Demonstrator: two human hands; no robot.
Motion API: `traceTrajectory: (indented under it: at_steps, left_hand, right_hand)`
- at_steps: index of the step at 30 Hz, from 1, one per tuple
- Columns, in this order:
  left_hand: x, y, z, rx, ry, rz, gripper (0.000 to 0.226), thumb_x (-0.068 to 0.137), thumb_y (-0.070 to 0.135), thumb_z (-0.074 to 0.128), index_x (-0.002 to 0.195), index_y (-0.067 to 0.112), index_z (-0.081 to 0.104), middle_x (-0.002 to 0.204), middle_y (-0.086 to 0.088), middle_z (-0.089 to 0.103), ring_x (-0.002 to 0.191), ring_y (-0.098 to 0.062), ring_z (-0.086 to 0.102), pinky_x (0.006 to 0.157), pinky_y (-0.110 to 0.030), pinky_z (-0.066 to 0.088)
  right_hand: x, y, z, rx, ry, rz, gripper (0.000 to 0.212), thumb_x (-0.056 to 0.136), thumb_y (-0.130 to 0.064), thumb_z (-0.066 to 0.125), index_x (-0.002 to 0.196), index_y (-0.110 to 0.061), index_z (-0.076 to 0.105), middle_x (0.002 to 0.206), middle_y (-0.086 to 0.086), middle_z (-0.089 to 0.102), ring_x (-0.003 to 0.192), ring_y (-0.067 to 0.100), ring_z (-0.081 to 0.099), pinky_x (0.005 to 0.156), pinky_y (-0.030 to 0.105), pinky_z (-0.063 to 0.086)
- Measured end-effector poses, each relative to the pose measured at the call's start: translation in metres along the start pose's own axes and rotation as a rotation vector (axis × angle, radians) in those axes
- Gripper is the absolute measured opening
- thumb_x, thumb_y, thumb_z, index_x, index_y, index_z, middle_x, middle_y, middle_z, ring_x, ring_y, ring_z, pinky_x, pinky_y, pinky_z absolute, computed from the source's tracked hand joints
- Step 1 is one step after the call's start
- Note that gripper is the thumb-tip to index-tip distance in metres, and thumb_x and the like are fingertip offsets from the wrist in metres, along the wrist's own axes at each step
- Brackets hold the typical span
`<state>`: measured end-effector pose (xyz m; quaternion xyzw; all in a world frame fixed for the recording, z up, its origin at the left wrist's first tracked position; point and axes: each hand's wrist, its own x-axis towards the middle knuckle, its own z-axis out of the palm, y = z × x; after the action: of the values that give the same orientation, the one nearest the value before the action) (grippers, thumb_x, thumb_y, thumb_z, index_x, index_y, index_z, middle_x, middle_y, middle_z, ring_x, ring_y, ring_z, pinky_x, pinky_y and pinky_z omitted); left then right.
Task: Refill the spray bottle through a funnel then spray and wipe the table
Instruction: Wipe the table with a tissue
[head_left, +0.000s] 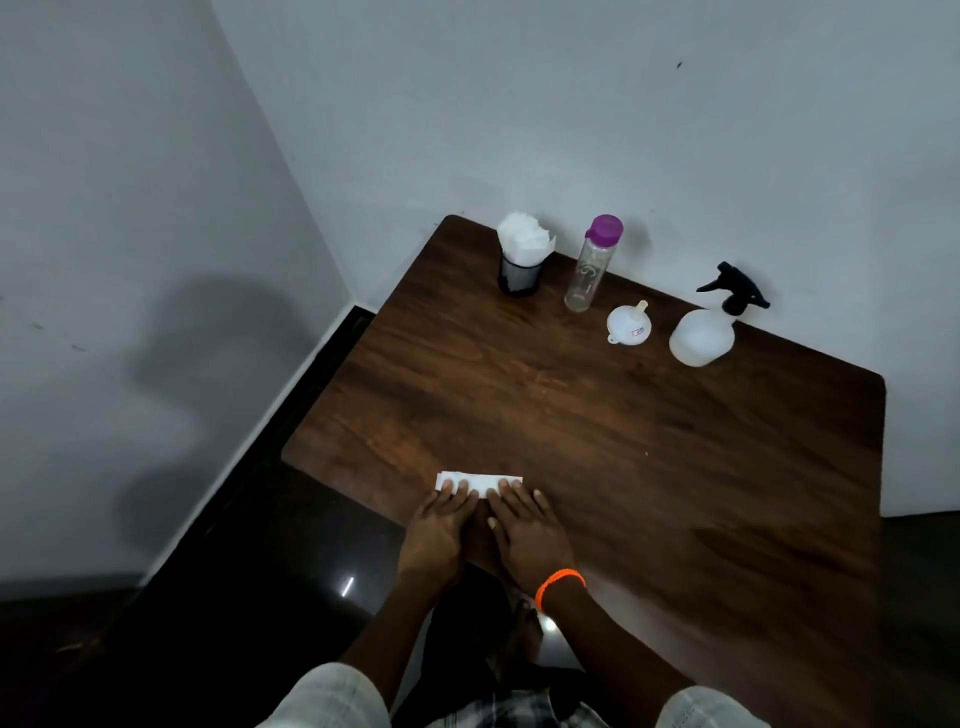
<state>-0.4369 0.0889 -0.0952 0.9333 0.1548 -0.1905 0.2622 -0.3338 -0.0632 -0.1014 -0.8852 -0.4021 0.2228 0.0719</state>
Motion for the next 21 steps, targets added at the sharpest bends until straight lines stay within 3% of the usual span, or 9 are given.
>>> traceTrajectory:
  at_steps: [3, 6, 10, 12, 14, 15, 17, 18, 21]
  left_hand:
    - [-0.007, 0.016, 0.018, 0.019, -0.019, 0.006, 0.06, 0.073, 0.035, 0.066, 0.127, 0.01, 0.069, 0.135, -0.013, 0.064, 0.127, -0.033, 0.06, 0.108, -0.039, 0.032]
    - [0.0, 0.031, 0.014, 0.081, -0.056, 0.039, 0.06, 0.074, 0.043, 0.051, 0.121, 0.013, 0.073, 0.13, -0.01, 0.069, 0.121, -0.029, 0.065, 0.105, -0.037, 0.036]
    - [0.025, 0.037, 0.002, 0.132, -0.079, 0.11, 0.056, 0.075, 0.038, 0.041, 0.113, 0.019, 0.077, 0.123, -0.005, 0.072, 0.114, -0.025, 0.07, 0.092, -0.034, 0.057]
    - [0.04, 0.041, -0.009, 0.21, -0.056, 0.152, 0.06, 0.079, 0.035, 0.034, 0.121, 0.02, 0.074, 0.133, -0.005, 0.067, 0.124, -0.023, 0.063, 0.105, -0.034, 0.046]
    - [0.062, 0.039, -0.014, 0.196, -0.053, 0.185, 0.07, 0.083, 0.034, 0.018, 0.14, 0.021, 0.059, 0.154, -0.003, 0.044, 0.143, -0.02, 0.039, 0.12, -0.036, 0.029]
    - [0.074, 0.037, -0.016, 0.236, -0.048, 0.195, 0.071, 0.083, 0.034, 0.017, 0.142, 0.023, 0.056, 0.155, -0.001, 0.041, 0.144, -0.018, 0.034, 0.12, -0.037, 0.03]
    - [0.099, 0.046, -0.031, 0.306, -0.1, 0.206, 0.063, 0.084, 0.03, 0.028, 0.137, 0.023, 0.062, 0.148, -0.003, 0.054, 0.139, -0.024, 0.047, 0.114, -0.038, 0.04]
    - [0.112, 0.05, -0.039, 0.32, -0.153, 0.203, 0.061, 0.088, 0.028, 0.03, 0.144, 0.022, 0.054, 0.154, -0.004, 0.046, 0.144, -0.027, 0.042, 0.119, -0.037, 0.031]
    - [0.155, 0.059, -0.059, 0.398, -0.23, 0.219, 0.063, 0.104, 0.03, 0.034, 0.162, 0.02, 0.011, 0.169, -0.001, -0.002, 0.156, -0.026, -0.003, 0.126, -0.038, -0.004]
  right_hand:
    - [-0.024, 0.014, 0.001, -0.002, 0.02, -0.007, 0.047, 0.098, -0.039, 0.04, 0.135, -0.025, 0.065, 0.14, -0.004, 0.063, 0.135, 0.017, 0.055, 0.114, 0.038, 0.026]
    - [-0.034, 0.026, 0.0, -0.004, 0.025, 0.018, 0.046, 0.098, -0.039, 0.04, 0.135, -0.026, 0.065, 0.141, -0.005, 0.063, 0.136, 0.016, 0.055, 0.115, 0.038, 0.025]
    - [-0.026, 0.034, -0.004, 0.027, 0.044, 0.103, 0.046, 0.099, -0.04, 0.04, 0.135, -0.028, 0.064, 0.14, -0.005, 0.063, 0.136, 0.015, 0.054, 0.117, 0.037, 0.022]
    - [-0.017, 0.038, -0.006, 0.059, 0.066, 0.153, 0.046, 0.099, -0.041, 0.04, 0.137, -0.029, 0.063, 0.142, -0.004, 0.062, 0.137, 0.015, 0.053, 0.118, 0.035, 0.019]
    - [-0.007, 0.043, -0.009, 0.085, 0.098, 0.194, 0.047, 0.1, -0.041, 0.039, 0.139, -0.028, 0.061, 0.145, -0.003, 0.059, 0.138, 0.016, 0.052, 0.12, 0.033, 0.012]
    - [-0.002, 0.046, -0.01, 0.084, 0.119, 0.205, 0.047, 0.1, -0.041, 0.039, 0.139, -0.028, 0.061, 0.145, -0.003, 0.059, 0.138, 0.016, 0.052, 0.12, 0.032, 0.01]
    - [0.014, 0.056, -0.016, 0.091, 0.157, 0.243, 0.047, 0.099, -0.041, 0.039, 0.138, -0.027, 0.062, 0.144, -0.003, 0.06, 0.137, 0.017, 0.054, 0.119, 0.033, 0.013]
    - [0.024, 0.061, -0.02, 0.095, 0.172, 0.263, 0.048, 0.099, -0.041, 0.038, 0.138, -0.027, 0.062, 0.144, -0.003, 0.06, 0.137, 0.017, 0.054, 0.118, 0.034, 0.016]
    - [0.052, 0.079, -0.03, 0.085, 0.215, 0.301, 0.051, 0.1, -0.042, 0.034, 0.141, -0.026, 0.059, 0.148, -0.001, 0.056, 0.141, 0.018, 0.049, 0.118, 0.036, 0.018]
